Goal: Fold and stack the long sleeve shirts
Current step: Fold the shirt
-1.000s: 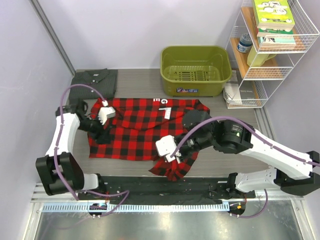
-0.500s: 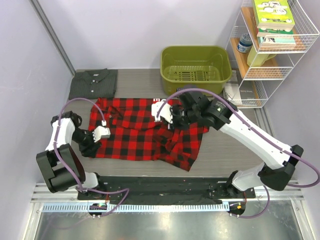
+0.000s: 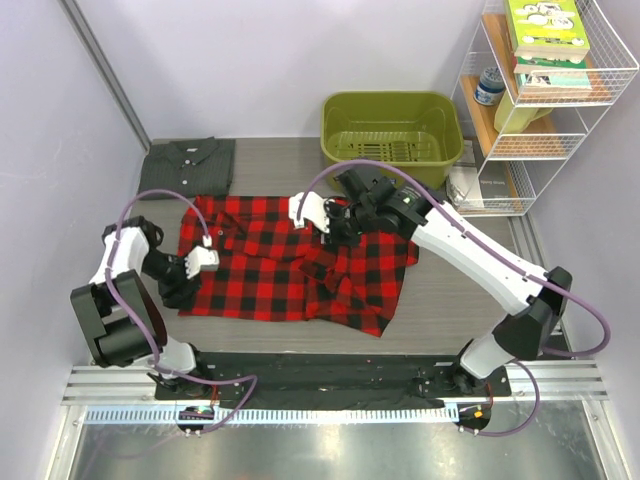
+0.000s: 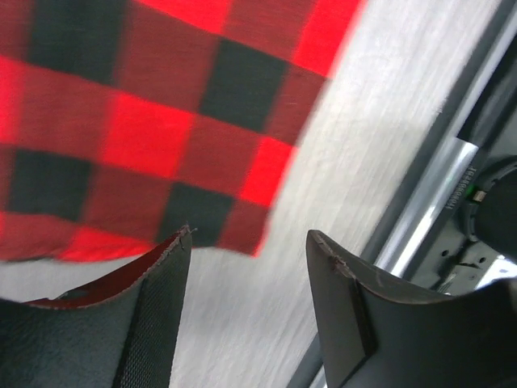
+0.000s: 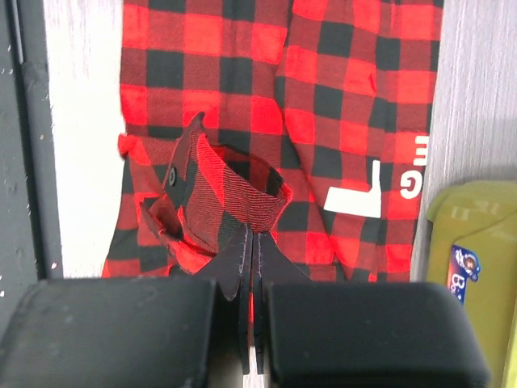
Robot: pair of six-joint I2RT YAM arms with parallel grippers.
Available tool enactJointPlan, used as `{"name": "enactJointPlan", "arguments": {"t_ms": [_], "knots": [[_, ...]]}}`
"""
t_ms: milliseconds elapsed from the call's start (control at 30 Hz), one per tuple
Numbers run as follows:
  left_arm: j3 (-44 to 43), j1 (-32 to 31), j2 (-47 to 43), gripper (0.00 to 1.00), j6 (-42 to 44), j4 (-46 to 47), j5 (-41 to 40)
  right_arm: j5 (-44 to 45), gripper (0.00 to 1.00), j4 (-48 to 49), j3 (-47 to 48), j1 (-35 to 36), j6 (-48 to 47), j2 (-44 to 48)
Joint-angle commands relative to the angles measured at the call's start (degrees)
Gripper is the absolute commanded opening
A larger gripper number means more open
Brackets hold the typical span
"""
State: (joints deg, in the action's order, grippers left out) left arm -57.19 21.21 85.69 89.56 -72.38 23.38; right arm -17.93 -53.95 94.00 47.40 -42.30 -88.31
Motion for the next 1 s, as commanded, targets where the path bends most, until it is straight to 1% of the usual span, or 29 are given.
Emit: {"name": "enactJointPlan", "arguments": {"t_ms": [0,100,333,433,467,533,567,700,733,800,833,867,967], "knots": [[5.94,0.41,-4.30,0.59,5.45,2.14,-1.57,-0.17,0.01,3.68,6.71,0.06,1.70,-1.07],[8.93,0.50,-4.83,0.59,5.10,7.24,-3.24,0.00,0.01,3.42,8.39,0.06,1.79,-1.16],[11.40,0.41,-3.78,0.59,5.27,13.23,-3.16,1.06,0.01,1.13,9.19,-0.02,0.91,-0.02],[11.31,0.50,-2.11,0.53,6.68,12.36,-4.04,2.19,0.01,0.34,9.19,0.06,0.38,0.51],[11.40,0.41,-1.85,0.48,7.99,11.83,-4.21,2.55,0.01,0.08,9.19,-0.02,0.29,0.51],[12.10,0.41,-2.10,0.41,9.31,11.21,-4.56,3.43,0.01,-0.01,9.19,0.06,-0.14,0.95],[12.45,0.41,-2.37,0.35,10.71,10.95,-4.92,3.43,0.01,-0.01,9.19,-0.02,-0.15,1.04],[14.38,0.41,-3.33,0.27,11.95,10.86,-5.80,3.52,0.01,-0.27,9.54,-0.02,0.12,1.21],[14.47,0.41,-3.51,0.18,12.04,10.68,-5.62,3.61,0.01,-0.36,9.54,-0.02,0.12,1.13],[14.39,0.50,-4.39,0.10,11.96,10.16,-5.10,3.78,0.01,-0.36,9.54,-0.02,-0.06,1.48],[13.43,0.50,-4.57,0.02,11.69,9.46,-4.05,3.87,0.01,-0.45,9.54,-0.02,-0.32,1.74],[12.55,0.50,-4.57,0.00,11.69,7.10,-3.61,3.96,0.01,-0.45,9.71,0.06,-0.50,2.00],[8.33,0.41,-4.57,0.00,11.69,1.39,-1.58,5.01,0.01,-0.63,10.68,-0.11,-1.11,2.09]]}}
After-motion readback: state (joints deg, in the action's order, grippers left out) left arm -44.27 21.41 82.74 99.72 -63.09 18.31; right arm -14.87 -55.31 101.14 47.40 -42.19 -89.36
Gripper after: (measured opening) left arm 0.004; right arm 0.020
